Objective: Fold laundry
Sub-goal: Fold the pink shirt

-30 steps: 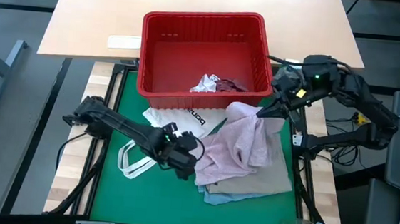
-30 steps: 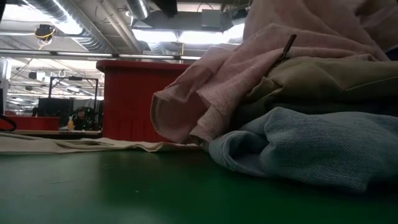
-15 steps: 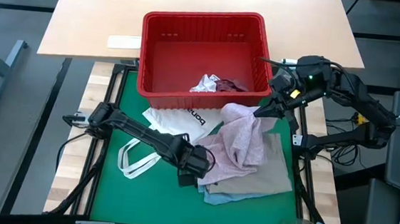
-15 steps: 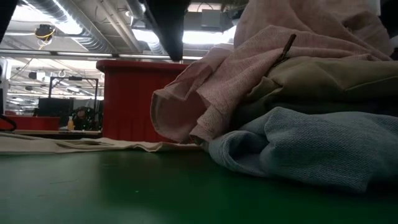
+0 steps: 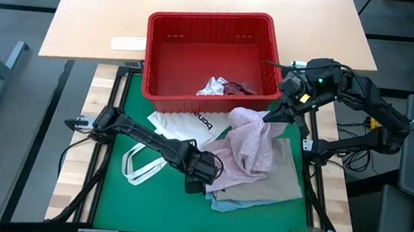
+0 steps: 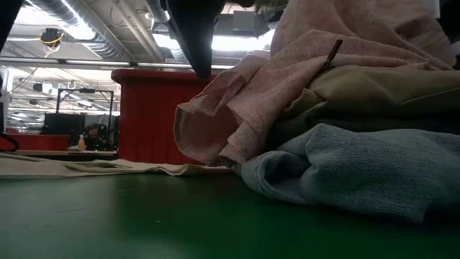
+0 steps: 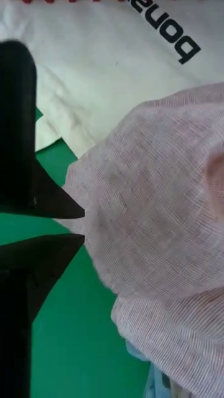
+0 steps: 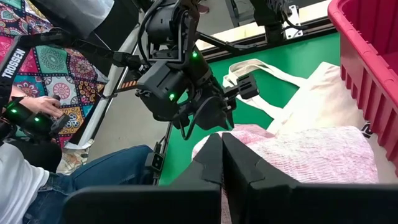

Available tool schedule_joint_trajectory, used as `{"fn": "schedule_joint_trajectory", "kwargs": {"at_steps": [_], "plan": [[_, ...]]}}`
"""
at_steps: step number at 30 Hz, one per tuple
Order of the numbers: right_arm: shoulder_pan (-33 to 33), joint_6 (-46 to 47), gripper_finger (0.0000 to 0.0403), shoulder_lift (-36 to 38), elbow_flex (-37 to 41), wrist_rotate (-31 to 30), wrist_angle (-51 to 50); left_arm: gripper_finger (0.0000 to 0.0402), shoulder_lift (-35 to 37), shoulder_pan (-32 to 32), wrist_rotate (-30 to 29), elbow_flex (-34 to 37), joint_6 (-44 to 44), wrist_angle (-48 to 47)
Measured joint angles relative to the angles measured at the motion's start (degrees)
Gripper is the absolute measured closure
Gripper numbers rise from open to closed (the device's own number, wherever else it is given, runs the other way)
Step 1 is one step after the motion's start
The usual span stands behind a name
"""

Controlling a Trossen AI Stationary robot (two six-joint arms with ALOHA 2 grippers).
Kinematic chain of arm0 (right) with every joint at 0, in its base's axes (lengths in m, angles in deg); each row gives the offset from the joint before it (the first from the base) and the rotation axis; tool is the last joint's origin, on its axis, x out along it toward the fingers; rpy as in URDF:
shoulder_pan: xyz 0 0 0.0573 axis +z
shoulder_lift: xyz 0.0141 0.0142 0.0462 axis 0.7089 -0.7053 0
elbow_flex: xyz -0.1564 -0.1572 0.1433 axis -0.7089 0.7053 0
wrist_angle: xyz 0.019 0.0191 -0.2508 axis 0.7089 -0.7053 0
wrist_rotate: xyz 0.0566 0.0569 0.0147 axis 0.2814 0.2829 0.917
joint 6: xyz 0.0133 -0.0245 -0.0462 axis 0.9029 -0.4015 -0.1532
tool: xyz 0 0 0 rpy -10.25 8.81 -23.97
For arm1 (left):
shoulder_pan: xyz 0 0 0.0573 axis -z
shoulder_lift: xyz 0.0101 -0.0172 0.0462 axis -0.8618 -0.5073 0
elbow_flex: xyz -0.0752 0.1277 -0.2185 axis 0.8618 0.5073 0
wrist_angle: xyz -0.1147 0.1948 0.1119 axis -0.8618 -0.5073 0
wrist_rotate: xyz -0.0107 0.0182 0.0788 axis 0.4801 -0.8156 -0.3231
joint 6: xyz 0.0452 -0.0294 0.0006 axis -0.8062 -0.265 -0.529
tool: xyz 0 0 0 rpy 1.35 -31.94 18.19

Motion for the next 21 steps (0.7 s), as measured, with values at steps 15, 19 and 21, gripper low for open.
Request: {"fn": "schedule_joint_trajectory", "kwargs": {"at_steps": [15,19,21], "plan": [[0.0,0.0,0.0403,0.0,0.0,0.0,-0.3,0.0225,-2.3,0.9,-0.1,0.0,0.0,0.7],[0.0,0.0,0.0403,0.0,0.0,0.0,-0.4,0.0208,-4.6,1.0,-3.2,0.0,0.0,2.1],[0.0,0.0,0.0403,0.0,0.0,0.0,-0.4,0.0204,-5.4,0.8,-5.9,0.0,0.2,2.5]]}}
